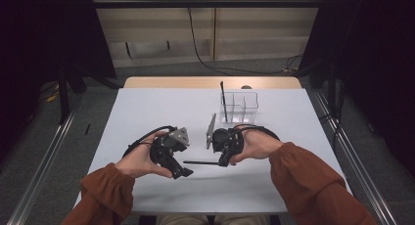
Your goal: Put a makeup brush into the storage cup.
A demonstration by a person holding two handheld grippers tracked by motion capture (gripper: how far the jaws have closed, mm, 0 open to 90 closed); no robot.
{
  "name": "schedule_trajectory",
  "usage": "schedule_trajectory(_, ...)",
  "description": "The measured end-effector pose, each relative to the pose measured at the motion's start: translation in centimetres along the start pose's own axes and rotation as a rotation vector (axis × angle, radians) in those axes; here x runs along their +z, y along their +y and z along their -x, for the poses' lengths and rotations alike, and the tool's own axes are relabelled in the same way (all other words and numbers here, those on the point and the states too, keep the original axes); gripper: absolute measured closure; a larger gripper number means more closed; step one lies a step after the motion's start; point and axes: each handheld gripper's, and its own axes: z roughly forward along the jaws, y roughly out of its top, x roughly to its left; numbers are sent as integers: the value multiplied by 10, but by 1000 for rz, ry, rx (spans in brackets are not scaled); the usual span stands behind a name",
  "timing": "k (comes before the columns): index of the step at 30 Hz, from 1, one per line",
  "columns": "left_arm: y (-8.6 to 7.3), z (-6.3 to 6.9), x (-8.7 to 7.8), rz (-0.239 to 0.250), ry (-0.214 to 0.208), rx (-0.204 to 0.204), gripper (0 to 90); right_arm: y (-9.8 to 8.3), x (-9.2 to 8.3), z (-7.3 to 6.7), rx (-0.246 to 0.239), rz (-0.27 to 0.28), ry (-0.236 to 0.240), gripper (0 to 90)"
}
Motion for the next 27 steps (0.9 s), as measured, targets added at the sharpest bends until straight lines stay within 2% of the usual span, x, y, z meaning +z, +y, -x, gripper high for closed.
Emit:
schedule_trajectory(3, 1, -3, -2, -22, -24, -11, 294, 1, 1, 0, 0, 5, -1, 847)
schedule_trajectory(4, 1, -3, -3, -34, -22, -30, 323, 1, 2, 0, 2, 5, 4, 847)
schedule_trajectory(6, 0, -7, -3, -58, -44, -55, 398, 1, 2, 1, -4, 0, 2, 847)
schedule_trajectory(10, 0, -8, -2, -77, -70, -39, 530, 1, 3, 1, -11, 7, 5, 847)
schedule_trajectory(13, 2, -6, 1, -99, -80, -24, 555, 2, 3, 1, -18, 9, 3, 847)
schedule_trajectory(14, 3, -6, 2, -105, -106, -21, 554, 2, 3, 1, -17, 13, 3, 847)
schedule_trajectory(15, 4, -7, 3, -100, -114, -19, 538, 2, 3, 1, -18, 16, 4, 847)
schedule_trajectory(18, 6, -8, 5, -89, -100, -18, 567, 3, 3, -1, -16, 23, 3, 847)
schedule_trajectory(19, 7, -9, 5, -93, -108, -10, 589, 3, 3, -1, -14, 22, -2, 847)
schedule_trajectory(20, 7, -8, 6, -88, -98, -9, 628, 3, 4, -1, -15, 25, -1, 847)
schedule_trajectory(27, 10, -8, 9, -79, -111, 5, 718, 3, 4, -1, -17, 36, -5, 847)
